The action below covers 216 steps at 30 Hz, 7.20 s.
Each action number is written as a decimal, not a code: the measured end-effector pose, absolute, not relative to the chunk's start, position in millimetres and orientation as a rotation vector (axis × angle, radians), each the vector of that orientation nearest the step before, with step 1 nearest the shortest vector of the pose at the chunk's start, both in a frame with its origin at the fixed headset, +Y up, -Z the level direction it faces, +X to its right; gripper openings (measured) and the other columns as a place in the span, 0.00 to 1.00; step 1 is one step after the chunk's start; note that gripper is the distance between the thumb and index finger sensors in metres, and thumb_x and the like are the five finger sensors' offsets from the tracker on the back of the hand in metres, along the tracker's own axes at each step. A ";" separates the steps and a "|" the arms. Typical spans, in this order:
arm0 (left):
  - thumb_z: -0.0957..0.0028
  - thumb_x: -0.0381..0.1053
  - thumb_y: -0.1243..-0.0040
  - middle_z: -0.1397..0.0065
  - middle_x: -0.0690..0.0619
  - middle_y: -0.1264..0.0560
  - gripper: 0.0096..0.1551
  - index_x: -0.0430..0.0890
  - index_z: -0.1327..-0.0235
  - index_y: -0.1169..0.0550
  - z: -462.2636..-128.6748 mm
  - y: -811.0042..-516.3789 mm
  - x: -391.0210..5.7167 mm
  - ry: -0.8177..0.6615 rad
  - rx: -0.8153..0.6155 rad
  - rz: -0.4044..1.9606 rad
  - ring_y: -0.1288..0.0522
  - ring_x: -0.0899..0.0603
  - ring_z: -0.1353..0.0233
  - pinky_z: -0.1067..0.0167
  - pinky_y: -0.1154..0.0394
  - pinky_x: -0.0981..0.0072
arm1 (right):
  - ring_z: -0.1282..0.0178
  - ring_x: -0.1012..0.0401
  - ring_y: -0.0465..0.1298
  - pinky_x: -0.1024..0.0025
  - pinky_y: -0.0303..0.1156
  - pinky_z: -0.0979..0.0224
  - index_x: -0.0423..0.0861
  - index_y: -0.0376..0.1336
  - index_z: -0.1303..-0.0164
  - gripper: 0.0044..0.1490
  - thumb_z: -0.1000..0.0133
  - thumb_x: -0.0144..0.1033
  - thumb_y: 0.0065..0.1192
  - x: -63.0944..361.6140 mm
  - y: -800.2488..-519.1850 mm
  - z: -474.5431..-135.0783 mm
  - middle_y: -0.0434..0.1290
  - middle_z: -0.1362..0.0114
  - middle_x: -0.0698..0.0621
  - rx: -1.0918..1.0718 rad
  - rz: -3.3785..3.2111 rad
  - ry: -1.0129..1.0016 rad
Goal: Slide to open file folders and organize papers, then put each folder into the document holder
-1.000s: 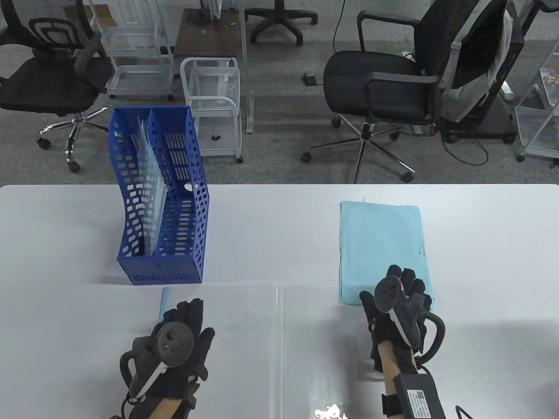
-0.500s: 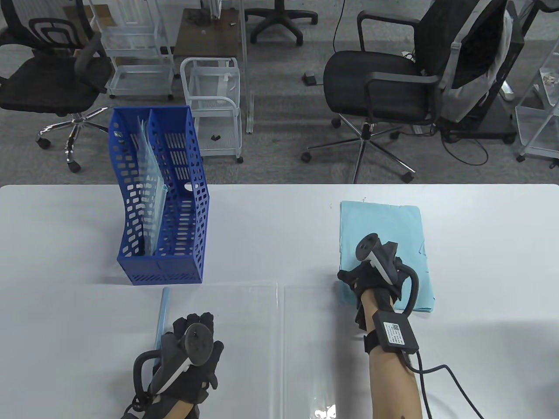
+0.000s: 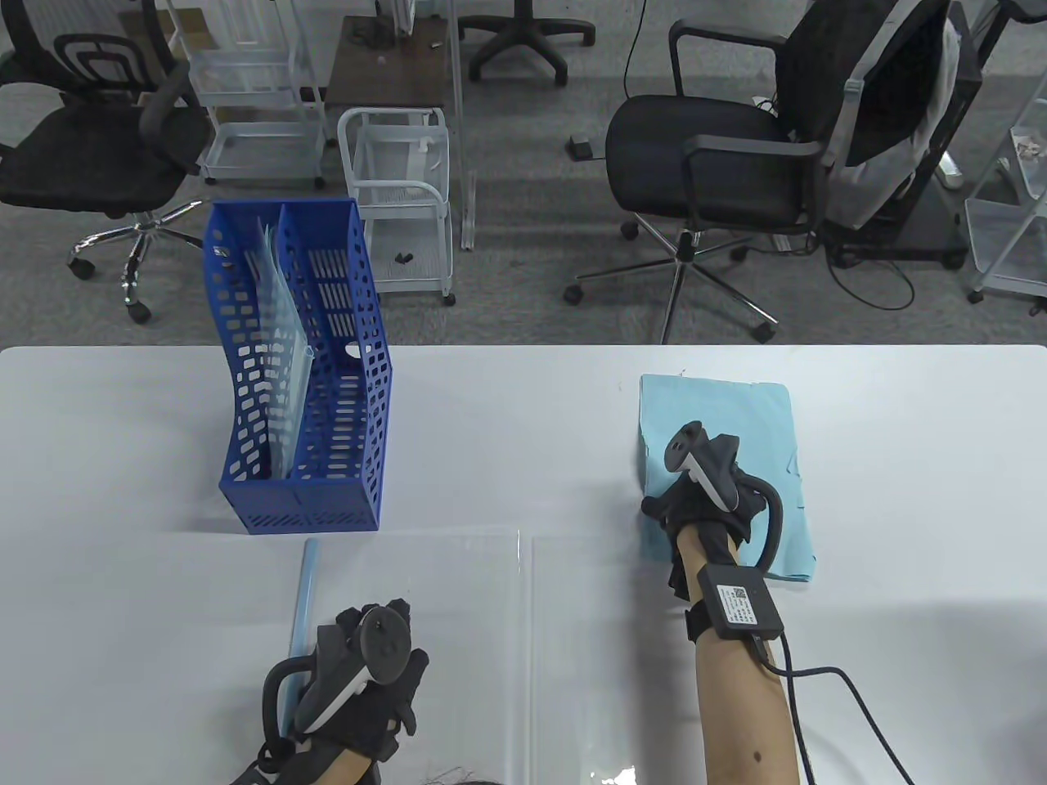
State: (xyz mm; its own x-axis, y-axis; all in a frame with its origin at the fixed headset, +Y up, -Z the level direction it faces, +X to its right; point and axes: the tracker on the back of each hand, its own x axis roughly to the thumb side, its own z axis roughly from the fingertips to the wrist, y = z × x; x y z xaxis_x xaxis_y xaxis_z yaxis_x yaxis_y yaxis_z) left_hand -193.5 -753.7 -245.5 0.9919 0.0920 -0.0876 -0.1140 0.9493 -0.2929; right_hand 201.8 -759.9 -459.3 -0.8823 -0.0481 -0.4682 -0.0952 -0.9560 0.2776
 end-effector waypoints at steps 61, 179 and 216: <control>0.49 0.52 0.32 0.43 0.51 0.12 0.24 0.54 0.38 0.16 -245.8 -730.6 -199.0 -0.534 -0.288 1.501 0.09 0.44 0.50 0.48 0.16 0.50 | 0.41 0.50 0.82 0.48 0.76 0.35 0.47 0.61 0.29 0.47 0.55 0.58 0.72 179.1 -683.8 -247.4 0.77 0.31 0.48 0.295 1.677 0.053; 0.50 0.68 0.41 0.19 0.48 0.29 0.42 0.54 0.21 0.30 -240.2 -765.9 -160.6 -0.138 -0.552 0.730 0.26 0.35 0.29 0.33 0.26 0.47 | 0.17 0.36 0.53 0.34 0.57 0.21 0.62 0.47 0.20 0.57 0.56 0.62 0.72 194.9 -756.9 -273.0 0.45 0.11 0.44 -0.487 2.935 0.703; 0.51 0.60 0.33 0.16 0.48 0.38 0.42 0.47 0.24 0.31 -288.0 -772.4 -79.7 0.013 -0.485 0.806 0.38 0.37 0.20 0.26 0.34 0.48 | 0.18 0.36 0.52 0.35 0.56 0.21 0.62 0.46 0.19 0.58 0.56 0.63 0.71 194.8 -758.1 -274.1 0.44 0.12 0.43 -0.463 2.928 0.706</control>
